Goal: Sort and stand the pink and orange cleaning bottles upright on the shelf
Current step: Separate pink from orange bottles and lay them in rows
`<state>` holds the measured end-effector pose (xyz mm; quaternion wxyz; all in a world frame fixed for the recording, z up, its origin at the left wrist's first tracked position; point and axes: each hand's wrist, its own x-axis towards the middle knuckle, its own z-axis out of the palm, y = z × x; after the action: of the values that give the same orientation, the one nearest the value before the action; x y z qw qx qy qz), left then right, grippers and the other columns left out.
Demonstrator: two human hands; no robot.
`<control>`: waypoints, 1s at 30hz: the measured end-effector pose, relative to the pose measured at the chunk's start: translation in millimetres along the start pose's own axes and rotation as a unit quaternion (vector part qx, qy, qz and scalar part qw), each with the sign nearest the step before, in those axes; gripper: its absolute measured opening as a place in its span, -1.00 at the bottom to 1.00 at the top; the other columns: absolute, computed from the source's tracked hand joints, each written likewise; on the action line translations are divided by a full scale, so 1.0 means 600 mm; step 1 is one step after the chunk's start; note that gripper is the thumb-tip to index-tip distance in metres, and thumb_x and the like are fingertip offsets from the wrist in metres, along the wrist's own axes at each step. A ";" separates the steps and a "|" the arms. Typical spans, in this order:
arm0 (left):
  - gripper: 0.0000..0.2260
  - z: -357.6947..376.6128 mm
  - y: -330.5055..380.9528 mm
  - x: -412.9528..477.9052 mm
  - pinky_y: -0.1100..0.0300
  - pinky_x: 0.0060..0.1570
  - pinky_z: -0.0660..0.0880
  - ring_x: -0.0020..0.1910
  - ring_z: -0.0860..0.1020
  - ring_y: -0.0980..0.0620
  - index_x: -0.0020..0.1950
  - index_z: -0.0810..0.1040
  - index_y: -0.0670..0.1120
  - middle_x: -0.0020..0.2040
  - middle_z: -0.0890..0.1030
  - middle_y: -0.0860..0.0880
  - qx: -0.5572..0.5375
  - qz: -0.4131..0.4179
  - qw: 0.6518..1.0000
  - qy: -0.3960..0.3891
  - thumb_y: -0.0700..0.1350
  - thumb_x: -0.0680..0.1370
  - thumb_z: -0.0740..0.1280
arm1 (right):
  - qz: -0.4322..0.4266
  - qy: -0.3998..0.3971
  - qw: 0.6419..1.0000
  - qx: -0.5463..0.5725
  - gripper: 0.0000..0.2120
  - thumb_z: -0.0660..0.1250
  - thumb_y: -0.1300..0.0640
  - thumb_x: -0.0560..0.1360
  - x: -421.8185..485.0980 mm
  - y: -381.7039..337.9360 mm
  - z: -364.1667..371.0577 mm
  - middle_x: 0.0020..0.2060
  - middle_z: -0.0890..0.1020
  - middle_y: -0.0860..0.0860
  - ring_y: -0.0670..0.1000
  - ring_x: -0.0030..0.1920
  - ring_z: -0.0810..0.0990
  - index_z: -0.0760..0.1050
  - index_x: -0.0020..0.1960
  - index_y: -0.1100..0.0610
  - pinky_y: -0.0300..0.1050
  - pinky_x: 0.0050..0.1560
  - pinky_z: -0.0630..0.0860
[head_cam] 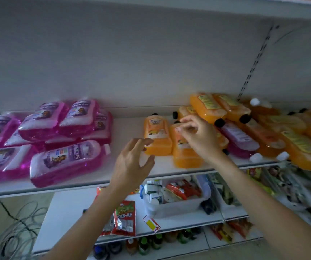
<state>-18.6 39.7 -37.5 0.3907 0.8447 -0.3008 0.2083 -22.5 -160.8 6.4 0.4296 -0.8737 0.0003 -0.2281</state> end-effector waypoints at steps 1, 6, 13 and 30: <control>-0.63 0.020 0.017 0.010 0.19 -0.27 0.51 -0.15 0.49 0.17 0.12 0.53 -0.14 0.02 0.56 -0.05 -0.006 0.011 1.000 -0.009 0.04 0.43 0.20 | -0.002 0.029 0.999 -0.020 -0.92 0.36 0.17 0.48 0.004 0.020 -0.035 -0.19 0.63 -0.08 -0.17 -0.15 0.57 0.49 -0.04 0.06 -0.37 -0.15 0.45; -0.65 0.117 0.112 0.056 0.13 -0.27 0.53 -0.10 0.53 0.04 0.17 0.51 -0.13 0.03 0.55 -0.07 -0.047 0.053 0.997 -0.040 0.00 0.45 0.21 | 0.113 -0.009 0.984 -0.136 -0.73 0.41 0.14 0.44 0.025 0.136 -0.180 -0.05 0.54 -0.03 0.00 0.03 0.56 0.47 0.11 0.15 -0.14 -0.02 0.44; -0.71 0.245 0.192 0.098 0.05 -0.20 0.55 -0.05 0.54 -0.05 0.14 0.52 -0.14 0.03 0.55 -0.09 -0.041 0.100 0.989 -0.102 -0.13 0.44 0.27 | 0.032 -0.268 0.892 -0.363 0.05 0.49 -0.19 0.27 -0.007 0.228 -0.238 0.48 0.03 0.15 0.19 0.48 0.01 -0.06 0.53 0.03 0.11 0.37 0.23; -0.34 0.326 0.249 0.124 0.21 -0.14 0.59 -0.08 0.59 0.19 0.38 0.25 -0.04 0.10 0.57 0.02 -0.127 0.007 0.982 -0.143 0.39 0.47 -0.01 | 0.010 -0.179 0.984 -0.004 -0.83 0.43 -0.06 0.37 0.074 0.166 -0.399 -0.31 0.57 -0.16 -0.26 -0.28 0.51 0.52 -0.19 0.01 -0.30 -0.22 0.42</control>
<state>-41.6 -216.6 -32.8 0.4463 0.8070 -0.3837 0.0487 -58.7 -412.2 75.1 0.4218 -0.9020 -0.0675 -0.0634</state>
